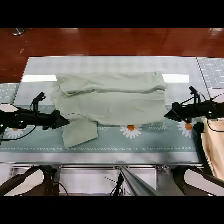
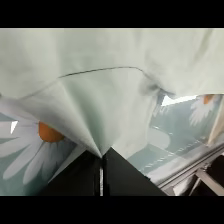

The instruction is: Fold the shirts.

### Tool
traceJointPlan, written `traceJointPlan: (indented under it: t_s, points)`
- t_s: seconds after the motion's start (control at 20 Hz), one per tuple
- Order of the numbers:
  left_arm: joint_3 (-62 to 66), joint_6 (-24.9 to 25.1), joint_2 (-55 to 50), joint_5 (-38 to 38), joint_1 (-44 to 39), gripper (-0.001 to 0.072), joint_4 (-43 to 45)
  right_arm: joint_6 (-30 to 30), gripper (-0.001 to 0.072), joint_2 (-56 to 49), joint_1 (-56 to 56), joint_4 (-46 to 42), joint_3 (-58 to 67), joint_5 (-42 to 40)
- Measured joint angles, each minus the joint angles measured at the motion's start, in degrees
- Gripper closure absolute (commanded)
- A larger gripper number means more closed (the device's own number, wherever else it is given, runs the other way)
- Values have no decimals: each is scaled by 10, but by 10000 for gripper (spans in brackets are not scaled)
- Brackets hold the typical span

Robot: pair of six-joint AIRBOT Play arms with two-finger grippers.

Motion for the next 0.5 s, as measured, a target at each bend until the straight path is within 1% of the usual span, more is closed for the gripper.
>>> traceJointPlan:
  t_s: [0.15,0.25,0.4,0.5]
  points:
    - [15,7,6,-14,25,686,-11,-4,688,20,-17,-14,20,6]
    - [43,11,-3,-4,30,685,-29,-9,689,14,-15,-2,46,4]
    - [115,8,-48,0,26,685,-57,-13,689,-24,7,18,103,-10]
    - [181,-7,-98,4,12,685,-68,-12,689,-64,25,24,153,-23]
